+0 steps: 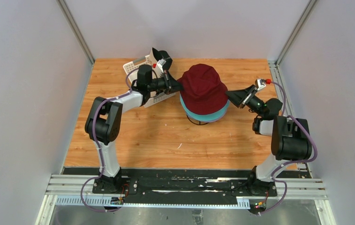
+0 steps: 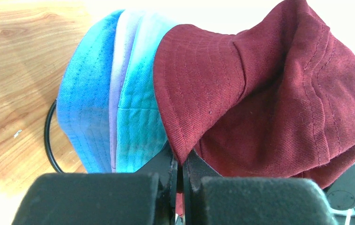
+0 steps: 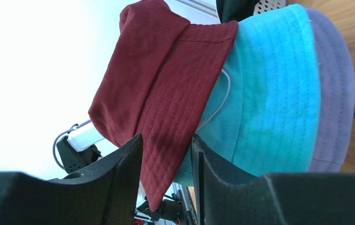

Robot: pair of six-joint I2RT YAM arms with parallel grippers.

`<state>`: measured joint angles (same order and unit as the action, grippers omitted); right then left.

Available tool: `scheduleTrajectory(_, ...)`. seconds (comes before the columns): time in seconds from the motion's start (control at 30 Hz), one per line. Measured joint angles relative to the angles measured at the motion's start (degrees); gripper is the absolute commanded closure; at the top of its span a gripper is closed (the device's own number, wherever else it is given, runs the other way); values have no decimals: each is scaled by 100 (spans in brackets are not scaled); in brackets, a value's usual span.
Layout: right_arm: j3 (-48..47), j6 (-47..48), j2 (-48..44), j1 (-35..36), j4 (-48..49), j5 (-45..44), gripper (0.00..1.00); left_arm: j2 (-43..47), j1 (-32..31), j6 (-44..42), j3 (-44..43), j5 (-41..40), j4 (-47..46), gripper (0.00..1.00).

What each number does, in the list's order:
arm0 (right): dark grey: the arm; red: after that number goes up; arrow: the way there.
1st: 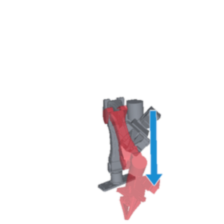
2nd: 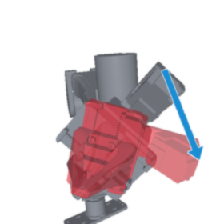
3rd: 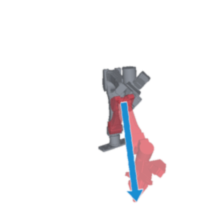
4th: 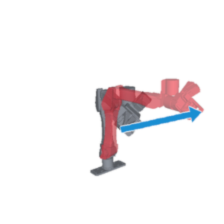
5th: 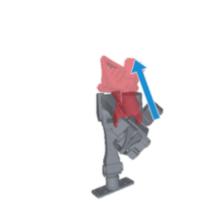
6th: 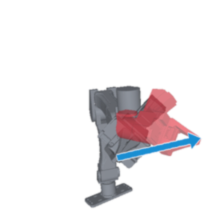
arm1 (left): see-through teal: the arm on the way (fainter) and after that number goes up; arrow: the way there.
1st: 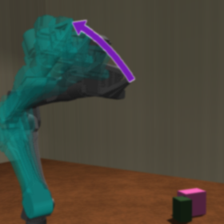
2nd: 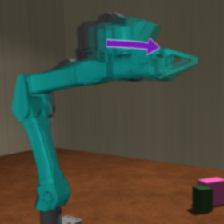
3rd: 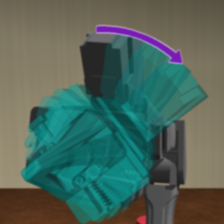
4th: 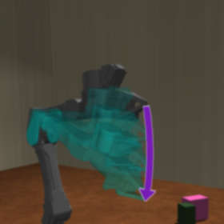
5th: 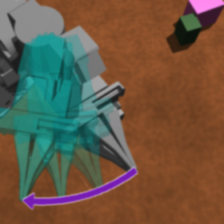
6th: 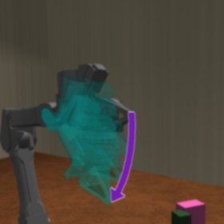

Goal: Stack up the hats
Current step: Stack the hat on the hat.

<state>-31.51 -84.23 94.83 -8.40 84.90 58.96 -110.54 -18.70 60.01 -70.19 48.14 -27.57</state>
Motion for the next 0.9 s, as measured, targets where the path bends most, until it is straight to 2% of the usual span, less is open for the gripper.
scheduleTrajectory(0.1, 0, -90, -2, 0, 120, 7, 78, -2, 0, -2, -2, -22, 20, 96)
scheduleTrajectory(0.17, 0, -140, 0, 0, 157, 13, 94, -2, 2, -4, 0, -39, 31, 96)
scheduleTrajectory(0.2, 0, -166, 0, 0, 184, 13, 99, -2, 4, -4, 0, -46, 33, 96)
scheduleTrajectory(0.43, 127, -72, -9, 0, 166, -37, 100, -2, 11, -7, 0, -68, 35, 96)
scheduleTrajectory(0.53, 219, 313, -155, 0, -308, -103, 99, -2, 11, -7, 0, -70, 33, 96)
scheduleTrajectory(0.67, 232, 1294, -769, 0, -1687, -337, 99, 0, 11, -7, 0, -70, 33, 96)
scheduleTrajectory(0.9, -184, 3355, -1884, 37, -4760, -1150, 99, 2, 9, 50, 103, -57, -122, 93)
